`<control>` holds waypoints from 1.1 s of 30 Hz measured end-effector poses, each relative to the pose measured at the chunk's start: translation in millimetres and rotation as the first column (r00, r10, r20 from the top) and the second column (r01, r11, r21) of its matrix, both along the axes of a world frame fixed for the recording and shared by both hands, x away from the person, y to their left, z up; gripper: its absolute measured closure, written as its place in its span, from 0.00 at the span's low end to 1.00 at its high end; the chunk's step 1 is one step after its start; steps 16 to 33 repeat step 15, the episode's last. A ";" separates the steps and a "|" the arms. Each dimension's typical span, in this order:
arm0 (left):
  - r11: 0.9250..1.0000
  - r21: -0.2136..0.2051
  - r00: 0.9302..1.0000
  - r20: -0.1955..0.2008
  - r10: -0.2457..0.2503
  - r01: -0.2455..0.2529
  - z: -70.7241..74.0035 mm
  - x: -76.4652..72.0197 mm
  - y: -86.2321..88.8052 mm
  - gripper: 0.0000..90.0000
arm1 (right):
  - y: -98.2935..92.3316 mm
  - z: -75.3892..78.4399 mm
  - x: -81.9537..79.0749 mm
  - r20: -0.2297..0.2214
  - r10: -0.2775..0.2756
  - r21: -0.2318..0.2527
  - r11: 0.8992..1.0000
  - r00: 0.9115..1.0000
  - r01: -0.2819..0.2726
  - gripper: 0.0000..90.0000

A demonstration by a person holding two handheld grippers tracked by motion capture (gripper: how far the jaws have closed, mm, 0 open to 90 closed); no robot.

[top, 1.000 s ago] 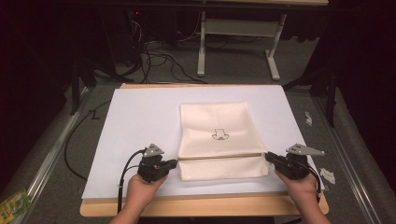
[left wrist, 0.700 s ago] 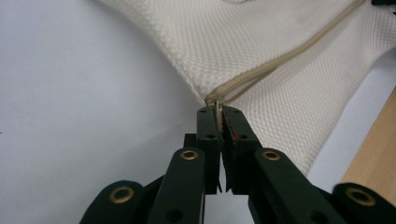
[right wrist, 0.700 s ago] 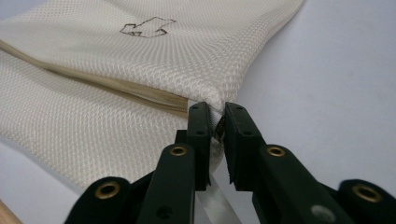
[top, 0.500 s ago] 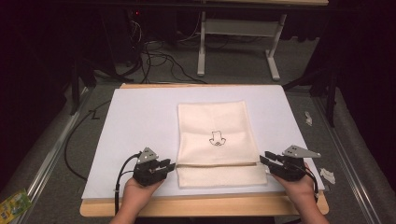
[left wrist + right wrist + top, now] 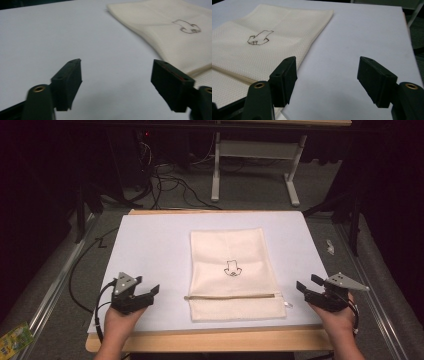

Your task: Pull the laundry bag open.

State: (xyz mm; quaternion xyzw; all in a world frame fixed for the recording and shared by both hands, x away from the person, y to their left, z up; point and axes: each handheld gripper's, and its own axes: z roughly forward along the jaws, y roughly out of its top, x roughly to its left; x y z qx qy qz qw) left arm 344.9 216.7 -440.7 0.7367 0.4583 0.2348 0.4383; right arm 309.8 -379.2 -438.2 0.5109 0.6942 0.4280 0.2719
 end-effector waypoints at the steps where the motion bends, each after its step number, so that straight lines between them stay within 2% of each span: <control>1: 0.999 -0.022 1.000 0.005 0.031 -0.031 -0.7 0.1 9.7 0.23 | -5.4 1.6 -2.8 0.008 -0.011 0.001 1.000 1.000 0.011 0.35; 4: 0.999 -0.027 0.999 -0.004 0.041 -0.041 -1.9 1.3 12.2 0.20 | -7.1 0.4 -4.4 0.007 -0.026 0.007 1.000 1.000 0.026 0.33; 10: 1.000 0.014 1.000 0.000 -0.002 0.002 -0.7 1.1 -1.0 0.18 | -0.2 -3.1 -1.4 -0.009 -0.009 -0.022 1.000 1.000 0.009 0.32; 15: 1.000 0.001 1.000 0.002 -0.006 0.006 0.1 0.3 0.0 0.17 | -2.3 -3.1 -2.0 -0.008 -0.016 -0.018 1.000 1.000 0.015 0.32; 33: 1.000 0.001 1.000 0.002 -0.006 0.006 0.1 0.3 0.0 0.17 | -2.3 -3.1 -2.0 -0.008 -0.016 -0.018 1.000 1.000 0.015 0.32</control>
